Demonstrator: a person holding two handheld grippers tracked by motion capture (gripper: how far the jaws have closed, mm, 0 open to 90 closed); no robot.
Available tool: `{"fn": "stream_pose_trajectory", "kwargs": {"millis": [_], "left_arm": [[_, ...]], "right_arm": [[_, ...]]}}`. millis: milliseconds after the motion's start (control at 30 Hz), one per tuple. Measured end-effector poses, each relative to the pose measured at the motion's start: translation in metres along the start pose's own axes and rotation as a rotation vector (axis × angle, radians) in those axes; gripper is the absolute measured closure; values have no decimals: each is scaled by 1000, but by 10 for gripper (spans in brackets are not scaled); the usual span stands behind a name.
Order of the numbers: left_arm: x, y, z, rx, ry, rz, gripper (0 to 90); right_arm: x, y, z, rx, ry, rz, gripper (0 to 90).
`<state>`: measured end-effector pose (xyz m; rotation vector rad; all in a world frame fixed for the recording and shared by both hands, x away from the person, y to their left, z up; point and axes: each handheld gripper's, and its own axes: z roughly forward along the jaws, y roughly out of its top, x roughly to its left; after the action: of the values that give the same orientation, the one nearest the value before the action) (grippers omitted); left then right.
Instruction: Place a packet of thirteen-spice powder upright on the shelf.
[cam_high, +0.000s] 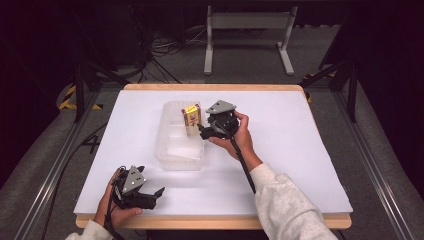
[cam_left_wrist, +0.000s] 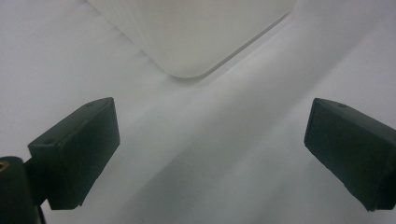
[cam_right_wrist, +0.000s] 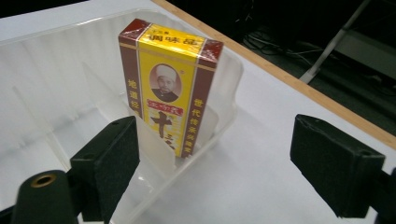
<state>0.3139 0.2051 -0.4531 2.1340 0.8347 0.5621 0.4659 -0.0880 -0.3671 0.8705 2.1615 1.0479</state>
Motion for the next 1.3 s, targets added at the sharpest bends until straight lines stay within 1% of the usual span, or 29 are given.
{"fn": "stream_pose_trajectory", "kwargs": {"millis": [167,300,433,533,600,633,767,867,1067,1233,1300], "left_arm": [[0,0,0,5,2,3,40],[-1,1,1,8,4,4,40],[-1,1,1,11,3,4,40],[-1,1,1,12,2,6,40],[-1,1,1,11,2,6,40],[-2,1,1,13,3,8,40],[-1,1,1,9,5,4,40],[-1,1,1,10,7,5,40],[-1,1,1,10,8,3,40],[-2,1,1,9,7,3,40],[-2,1,1,11,9,5,40]], "right_arm": [[-7,-4,-11,8,-18,-25,160],[-16,-8,-19,17,-16,-25,159],[-22,-12,-25,25,-33,-36,159],[-27,-15,-30,27,-35,-41,157],[-30,-16,-32,24,-40,-40,157],[-33,-17,-36,25,-38,-32,155],[-37,-21,-39,30,-48,-37,155],[-42,-26,-44,47,-59,-56,147],[-48,-35,-51,66,-71,-62,147],[-55,-43,-59,70,-81,-61,144],[-57,-46,-62,76,-84,-70,141]]}}
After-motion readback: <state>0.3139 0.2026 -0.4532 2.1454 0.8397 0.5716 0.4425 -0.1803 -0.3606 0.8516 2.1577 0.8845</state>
